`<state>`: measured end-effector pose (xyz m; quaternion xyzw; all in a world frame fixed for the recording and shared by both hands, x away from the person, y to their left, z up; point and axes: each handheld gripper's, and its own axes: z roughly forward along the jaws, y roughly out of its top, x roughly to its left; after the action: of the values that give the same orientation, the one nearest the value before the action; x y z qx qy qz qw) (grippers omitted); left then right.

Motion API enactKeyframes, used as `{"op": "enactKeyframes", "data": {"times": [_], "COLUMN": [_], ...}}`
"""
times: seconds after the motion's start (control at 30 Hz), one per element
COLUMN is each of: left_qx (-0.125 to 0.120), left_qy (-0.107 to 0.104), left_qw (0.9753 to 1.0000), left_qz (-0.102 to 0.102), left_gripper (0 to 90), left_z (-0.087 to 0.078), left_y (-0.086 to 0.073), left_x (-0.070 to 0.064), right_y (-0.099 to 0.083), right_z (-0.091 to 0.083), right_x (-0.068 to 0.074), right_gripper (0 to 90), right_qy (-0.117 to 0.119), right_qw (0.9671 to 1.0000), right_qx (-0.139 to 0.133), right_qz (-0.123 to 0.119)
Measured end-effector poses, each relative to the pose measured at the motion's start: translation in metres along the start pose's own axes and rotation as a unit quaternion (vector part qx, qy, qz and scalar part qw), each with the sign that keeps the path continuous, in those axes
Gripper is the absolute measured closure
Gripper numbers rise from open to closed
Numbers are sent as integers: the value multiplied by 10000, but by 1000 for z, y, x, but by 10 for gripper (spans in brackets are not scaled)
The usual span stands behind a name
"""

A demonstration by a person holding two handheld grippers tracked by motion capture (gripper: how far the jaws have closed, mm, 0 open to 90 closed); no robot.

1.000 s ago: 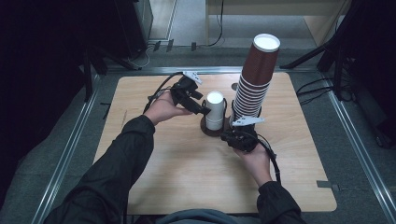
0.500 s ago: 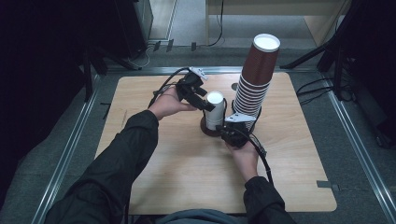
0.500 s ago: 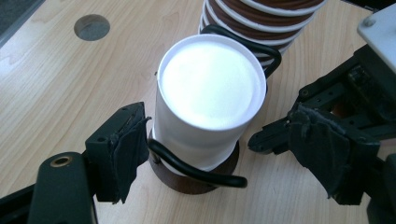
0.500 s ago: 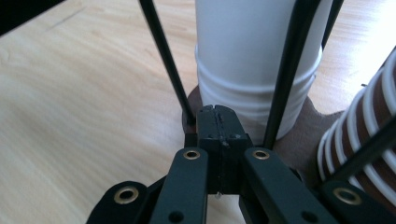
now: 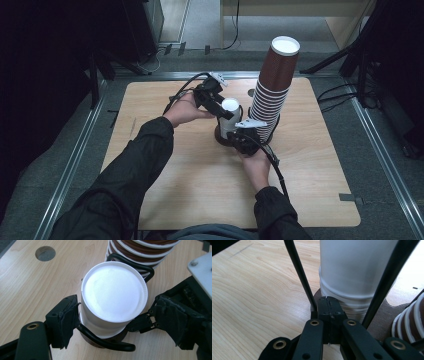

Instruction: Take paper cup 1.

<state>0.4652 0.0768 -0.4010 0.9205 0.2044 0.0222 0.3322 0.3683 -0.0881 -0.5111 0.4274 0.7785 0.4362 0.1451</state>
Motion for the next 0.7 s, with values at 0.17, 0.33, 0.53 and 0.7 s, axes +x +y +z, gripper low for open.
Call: {"op": "enactKeyframes", "data": {"times": [0.17,0.33,0.53,0.7], "left_qx": [-52,-114,-108,-126], "left_qy": [15,48,43,53], "left_qw": [10000,9999,9999,9999], "left_qz": [-55,0,13,80], "left_gripper": [211,241,300,330], "left_z": [2,3,4,2], "left_y": [1,3,3,2], "left_x": [2,1,1,2], "right_y": [-2,-2,-3,-4], "right_z": [3,3,4,4], "right_x": [0,0,1,0], "right_gripper": [899,899,899,900], "right_qy": [-144,-170,-182,-164], "right_qw": [9999,9998,9998,9998], "right_qx": [43,-65,-83,-97], "right_qz": [-1,12,58,50]}}
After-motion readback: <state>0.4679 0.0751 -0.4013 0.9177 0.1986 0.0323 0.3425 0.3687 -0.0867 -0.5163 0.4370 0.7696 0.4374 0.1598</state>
